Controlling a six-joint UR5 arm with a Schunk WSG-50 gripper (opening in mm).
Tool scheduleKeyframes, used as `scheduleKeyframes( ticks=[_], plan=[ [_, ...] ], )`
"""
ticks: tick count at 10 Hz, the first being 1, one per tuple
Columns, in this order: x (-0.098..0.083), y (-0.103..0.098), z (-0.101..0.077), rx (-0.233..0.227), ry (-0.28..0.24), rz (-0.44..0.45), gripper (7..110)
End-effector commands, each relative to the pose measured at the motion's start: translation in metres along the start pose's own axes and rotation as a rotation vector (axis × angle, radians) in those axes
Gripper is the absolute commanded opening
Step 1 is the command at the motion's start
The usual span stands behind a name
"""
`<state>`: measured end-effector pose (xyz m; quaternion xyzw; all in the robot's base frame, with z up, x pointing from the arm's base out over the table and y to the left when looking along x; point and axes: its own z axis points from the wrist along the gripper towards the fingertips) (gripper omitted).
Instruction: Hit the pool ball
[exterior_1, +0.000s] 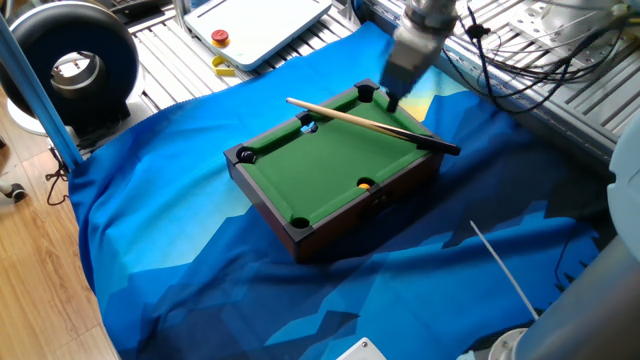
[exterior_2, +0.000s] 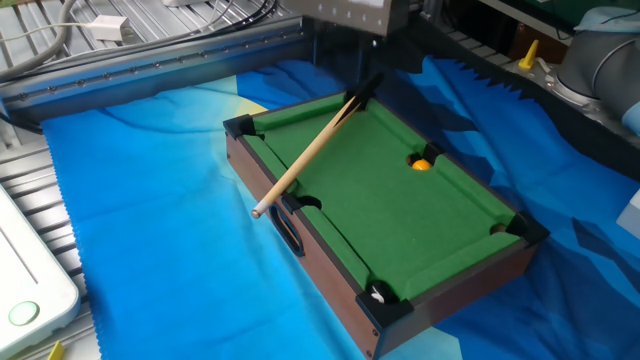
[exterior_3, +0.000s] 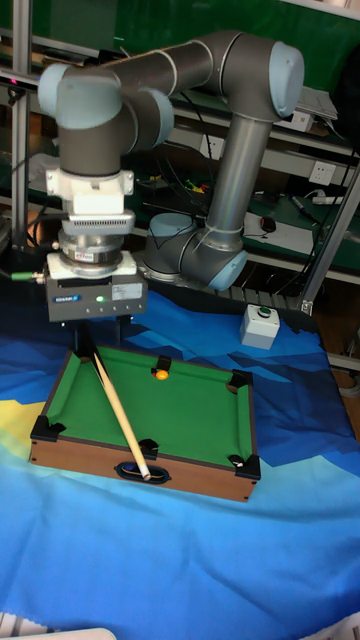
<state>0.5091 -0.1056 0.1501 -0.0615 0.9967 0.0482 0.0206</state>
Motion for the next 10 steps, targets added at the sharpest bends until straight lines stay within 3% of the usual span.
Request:
scheduleKeyframes(
  ticks=[1, 2, 5, 6, 8, 10],
  plan=[
    [-0.015, 0.019, -0.021, 0.012, 0.008, 0.275, 44],
    [-0.015, 0.019, -0.021, 0.028, 0.020, 0.329, 44],
    [-0.016, 0.027, -0.020, 0.013, 0.039, 0.391, 44],
    [-0.016, 0.029, -0.020, 0.013, 0.048, 0.408, 22],
    [-0.015, 0.036, -0.021, 0.022, 0.073, 0.440, 22],
    [-0.011, 0.037, -0.022, 0.049, 0.095, 0.410, 22]
  ],
)
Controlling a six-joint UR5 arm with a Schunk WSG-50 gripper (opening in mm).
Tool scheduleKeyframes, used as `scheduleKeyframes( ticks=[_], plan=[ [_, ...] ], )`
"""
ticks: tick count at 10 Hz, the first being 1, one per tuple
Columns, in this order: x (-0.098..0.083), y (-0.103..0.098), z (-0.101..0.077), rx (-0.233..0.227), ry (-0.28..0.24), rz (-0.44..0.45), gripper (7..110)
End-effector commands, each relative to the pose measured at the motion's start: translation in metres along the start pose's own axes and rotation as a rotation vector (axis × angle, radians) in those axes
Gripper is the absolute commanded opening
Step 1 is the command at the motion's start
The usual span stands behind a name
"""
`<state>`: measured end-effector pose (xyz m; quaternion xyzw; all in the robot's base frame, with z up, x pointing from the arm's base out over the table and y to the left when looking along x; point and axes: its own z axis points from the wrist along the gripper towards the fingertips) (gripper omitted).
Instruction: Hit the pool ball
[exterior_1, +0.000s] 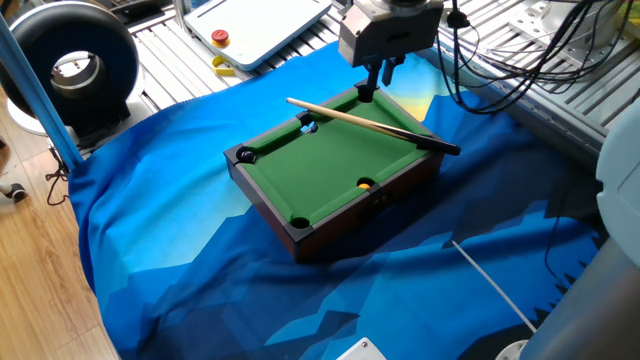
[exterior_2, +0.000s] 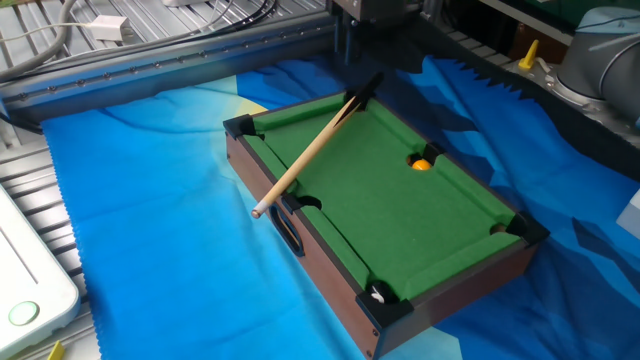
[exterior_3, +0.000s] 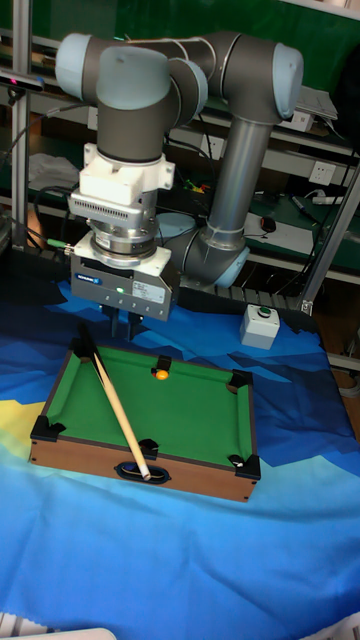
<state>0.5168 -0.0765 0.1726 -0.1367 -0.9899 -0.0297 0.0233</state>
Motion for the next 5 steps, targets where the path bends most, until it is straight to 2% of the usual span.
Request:
scheduleKeyframes(
  ticks=[1, 2, 3, 5],
  plan=[
    [0.009, -0.008, -0.005, 0.076, 0.040, -0.069, 22],
    [0.012, -0.014, -0.006, 0.111, 0.053, -0.124, 7],
    [0.009, -0.011, -0.007, 0.109, 0.044, -0.180, 7],
    [0.002, -0.011, -0.008, 0.131, 0.023, -0.231, 7]
  ],
)
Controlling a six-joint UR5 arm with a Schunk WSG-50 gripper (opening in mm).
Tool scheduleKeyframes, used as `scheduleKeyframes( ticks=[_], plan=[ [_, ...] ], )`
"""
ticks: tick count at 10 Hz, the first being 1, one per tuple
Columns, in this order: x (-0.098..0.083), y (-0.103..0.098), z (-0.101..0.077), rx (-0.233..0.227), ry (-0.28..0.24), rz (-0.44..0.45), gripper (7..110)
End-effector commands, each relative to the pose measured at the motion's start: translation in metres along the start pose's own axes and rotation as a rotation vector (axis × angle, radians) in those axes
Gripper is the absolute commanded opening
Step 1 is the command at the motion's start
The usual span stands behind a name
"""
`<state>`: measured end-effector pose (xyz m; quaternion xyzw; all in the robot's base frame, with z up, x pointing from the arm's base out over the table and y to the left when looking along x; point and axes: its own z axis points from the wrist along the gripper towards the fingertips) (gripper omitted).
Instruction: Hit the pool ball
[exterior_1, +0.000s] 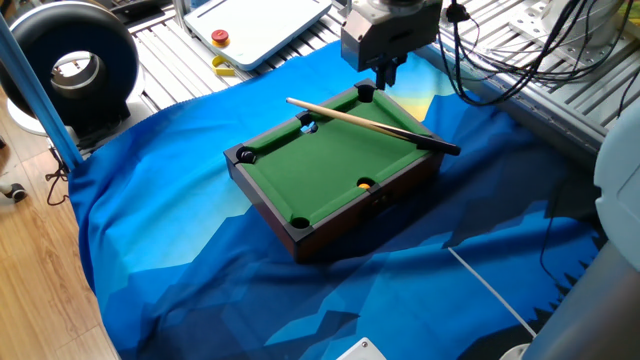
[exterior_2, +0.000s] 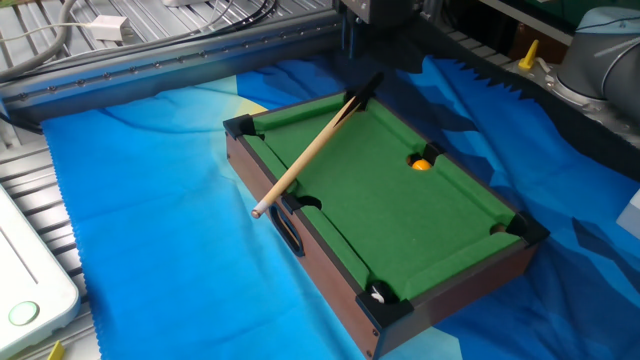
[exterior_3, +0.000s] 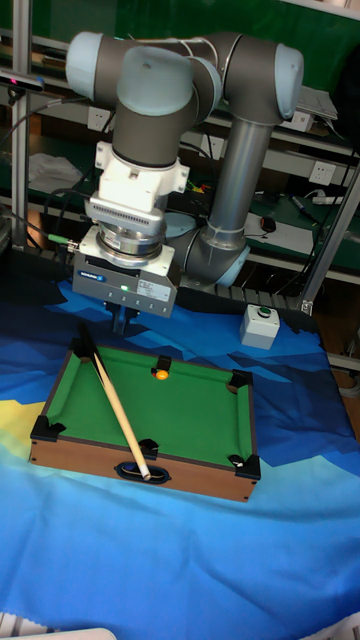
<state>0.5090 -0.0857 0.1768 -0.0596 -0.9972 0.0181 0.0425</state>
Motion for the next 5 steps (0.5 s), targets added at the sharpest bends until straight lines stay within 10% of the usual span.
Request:
scheduleKeyframes(
  ticks=[1, 5],
  plan=[
    [-0.0056, 0.0031, -0.0032, 0.014, -0.018, -0.062, 7],
    [-0.0099, 0.0066, -0.0019, -0.017, -0.035, -0.043, 7]
  ],
)
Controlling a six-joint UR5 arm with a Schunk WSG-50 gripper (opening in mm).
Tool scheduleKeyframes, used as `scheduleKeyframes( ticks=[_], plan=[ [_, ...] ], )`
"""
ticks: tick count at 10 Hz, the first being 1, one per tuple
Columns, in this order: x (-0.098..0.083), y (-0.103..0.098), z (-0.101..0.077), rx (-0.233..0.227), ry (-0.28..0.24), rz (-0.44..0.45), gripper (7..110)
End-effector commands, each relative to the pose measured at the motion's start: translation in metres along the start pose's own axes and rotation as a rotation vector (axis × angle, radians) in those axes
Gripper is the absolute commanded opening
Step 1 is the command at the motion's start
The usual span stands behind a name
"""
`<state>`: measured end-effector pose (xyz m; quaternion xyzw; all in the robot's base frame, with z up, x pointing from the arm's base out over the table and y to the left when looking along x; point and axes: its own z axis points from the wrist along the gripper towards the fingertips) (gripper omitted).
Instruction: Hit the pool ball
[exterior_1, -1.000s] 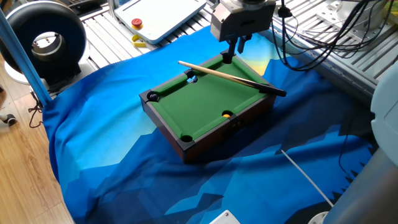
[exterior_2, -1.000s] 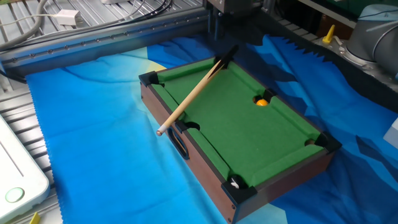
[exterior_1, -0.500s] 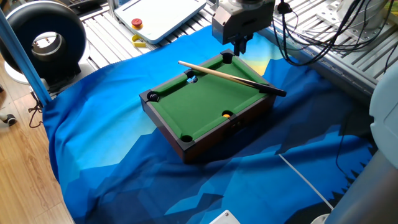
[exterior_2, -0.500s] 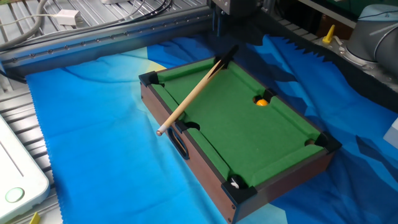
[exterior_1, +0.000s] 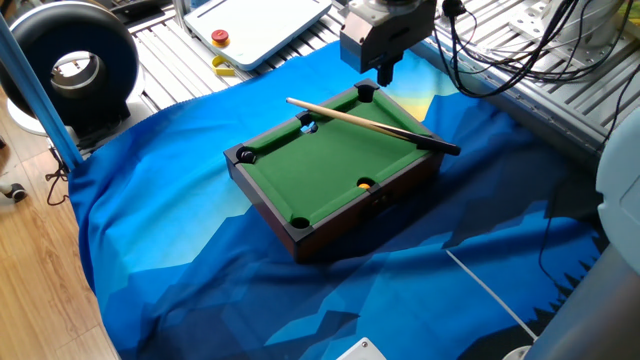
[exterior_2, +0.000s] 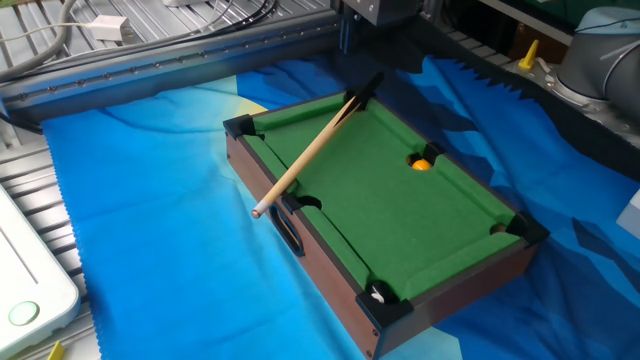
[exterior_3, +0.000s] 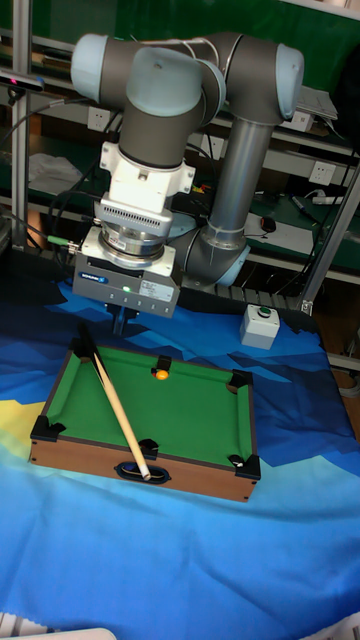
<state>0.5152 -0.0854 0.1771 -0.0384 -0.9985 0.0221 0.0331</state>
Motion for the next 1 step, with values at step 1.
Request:
scheduleKeyframes(
  ticks=[1],
  plan=[
    [-0.0032, 0.0053, -0.0008, -0.027, -0.013, -0.007, 7]
  ],
)
